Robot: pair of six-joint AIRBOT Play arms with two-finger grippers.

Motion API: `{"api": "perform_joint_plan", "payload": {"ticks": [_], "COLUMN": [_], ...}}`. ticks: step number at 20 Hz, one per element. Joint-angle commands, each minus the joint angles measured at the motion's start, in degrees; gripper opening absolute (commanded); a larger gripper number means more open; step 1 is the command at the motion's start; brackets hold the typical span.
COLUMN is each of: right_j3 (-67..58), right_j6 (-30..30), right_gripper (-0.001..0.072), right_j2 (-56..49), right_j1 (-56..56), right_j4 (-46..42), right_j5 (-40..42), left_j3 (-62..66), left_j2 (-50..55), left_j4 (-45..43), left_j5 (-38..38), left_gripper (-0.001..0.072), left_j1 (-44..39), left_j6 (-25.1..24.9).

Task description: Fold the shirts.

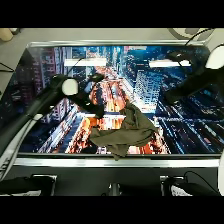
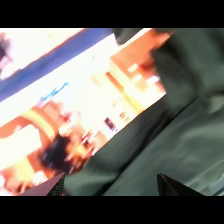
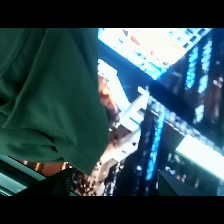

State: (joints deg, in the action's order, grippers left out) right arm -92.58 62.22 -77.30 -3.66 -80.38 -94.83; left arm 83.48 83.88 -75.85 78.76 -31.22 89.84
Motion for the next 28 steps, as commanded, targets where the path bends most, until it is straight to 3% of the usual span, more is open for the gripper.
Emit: {"api": "perform_joint_plan", "payload": {"ticks": [1,5,9,10,15,16,17,18,19,20,21,22,25,28], "right_j3": [2.97,9.29,17.09,18.80,24.96,25.51,25.66,25.64,25.64,25.64,25.62,25.33,19.19,3.15], "right_j6": [-3.15,-6.36,-8.68,-9.55,-11.08,-11.21,-11.28,-11.13,-10.32,-9.75,-9.16,-7.32,-8.83,-9.79], "right_gripper": [0.0541,0.0570,0.0624,0.0624,0.0623,0.0623,0.0623,0.0604,0.0584,0.0392,0.0071,0.0014,0.0012,0.0013], "right_j2": [-5.99,-7.89,-7.89,-7.89,-7.96,-8.09,-8.41,-8.79,-9.09,-9.20,-9.16,-9.03,-6.99,0.07], "right_j1": [-0.07,-0.09,-0.15,-0.13,-2.29,-3.69,-5.07,-6.51,-7.58,-8.02,-7.89,-7.63,-5.90,-1.31], "right_j4": [9.66,18.25,20.50,21.75,27.21,26.99,26.14,24.81,23.34,22.29,22.23,21.40,20.39,20.31], "right_j5": [2.03,5.81,8.33,8.48,13.33,14.88,16.44,18.01,19.96,21.57,21.49,21.22,16.44,15.32], "left_j3": [-19.65,-37.48,-39.28,-39.28,-39.28,-39.28,-39.28,-39.28,-39.28,-39.01,-38.53,-37.68,-31.17,-17.81], "left_j2": [-8.50,-11.41,-8.81,-8.11,-5.60,-5.03,-4.63,-4.39,-4.37,-4.42,-4.70,-5.62,-12.74,-23.78], "left_j4": [2.82,14.73,18.53,18.99,24.06,24.33,24.33,24.30,24.26,24.24,24.26,24.00,18.86,14.27], "left_j5": [0.94,-12.39,-20.24,-22.23,-29.81,-30.21,-30.36,-30.49,-30.67,-30.62,-30.56,-30.56,-29.68,-28.13], "left_gripper": [0.0719,0.0719,0.0703,0.0604,0.0590,0.0478,0.0265,0.0140,0.0050,0.0027,0.0026,0.0024,0.0023,0.0023], "left_j1": [8.15,7.58,4.48,3.93,2.45,2.45,2.45,2.45,2.58,2.80,3.06,3.65,7.34,14.84], "left_j6": [0.22,0.20,0.22,0.20,0.28,0.81,0.76,0.66,0.46,-0.59,-1.44,-2.69,-2.86,-2.89]}}
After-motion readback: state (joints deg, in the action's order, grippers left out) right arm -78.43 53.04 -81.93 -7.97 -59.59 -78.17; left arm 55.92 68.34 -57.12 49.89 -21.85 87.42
